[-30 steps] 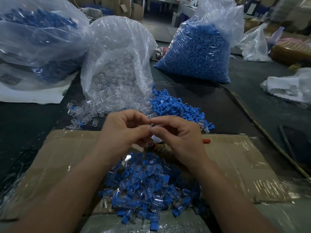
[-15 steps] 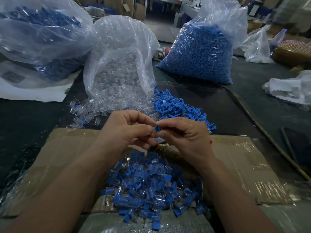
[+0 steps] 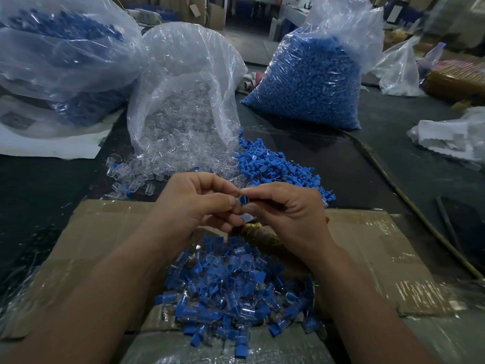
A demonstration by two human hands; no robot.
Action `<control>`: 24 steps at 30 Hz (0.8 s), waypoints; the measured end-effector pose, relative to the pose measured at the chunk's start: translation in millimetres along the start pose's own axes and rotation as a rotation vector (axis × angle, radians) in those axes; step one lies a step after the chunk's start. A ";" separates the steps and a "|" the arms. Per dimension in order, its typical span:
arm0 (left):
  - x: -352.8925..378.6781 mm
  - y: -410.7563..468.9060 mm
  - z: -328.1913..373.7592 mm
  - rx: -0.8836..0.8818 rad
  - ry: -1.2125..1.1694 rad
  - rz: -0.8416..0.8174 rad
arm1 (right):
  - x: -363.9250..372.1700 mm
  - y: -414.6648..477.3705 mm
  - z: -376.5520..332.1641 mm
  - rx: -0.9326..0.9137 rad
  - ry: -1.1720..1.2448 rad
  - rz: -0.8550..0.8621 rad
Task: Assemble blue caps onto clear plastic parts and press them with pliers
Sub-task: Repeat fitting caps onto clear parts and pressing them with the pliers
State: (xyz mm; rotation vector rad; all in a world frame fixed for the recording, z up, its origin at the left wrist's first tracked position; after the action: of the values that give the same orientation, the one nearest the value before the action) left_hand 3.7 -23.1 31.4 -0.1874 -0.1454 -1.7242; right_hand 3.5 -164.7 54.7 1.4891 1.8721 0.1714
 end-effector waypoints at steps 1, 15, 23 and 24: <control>-0.2 -0.1 0.0 -0.001 0.001 0.000 | 0.1 0.1 -0.3 -0.002 -0.004 -0.001; 1.5 1.5 -0.8 0.029 0.089 0.017 | -0.2 1.6 1.6 -0.001 -0.075 -0.038; -10.9 2.0 4.4 0.090 0.064 0.123 | -41.8 -0.1 42.7 0.512 -0.273 -0.147; -11.5 2.1 4.8 0.092 0.065 0.129 | -43.3 -1.5 46.2 0.557 -0.319 -0.229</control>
State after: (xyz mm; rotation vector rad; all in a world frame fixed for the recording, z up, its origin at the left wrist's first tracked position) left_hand 7.7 -11.3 33.6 -0.0713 -0.1608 -1.5901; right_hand 33.1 -218.7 39.9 1.5178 1.8845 -0.7065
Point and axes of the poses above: each hand's wrist, its own y-axis towards the middle knuckle, its own x-axis out of the palm, z = x × y, the point moved 5 cm from there along y, towards the middle knuckle, and after that the axes turned 2 degrees about x, right-handed, at the moved point
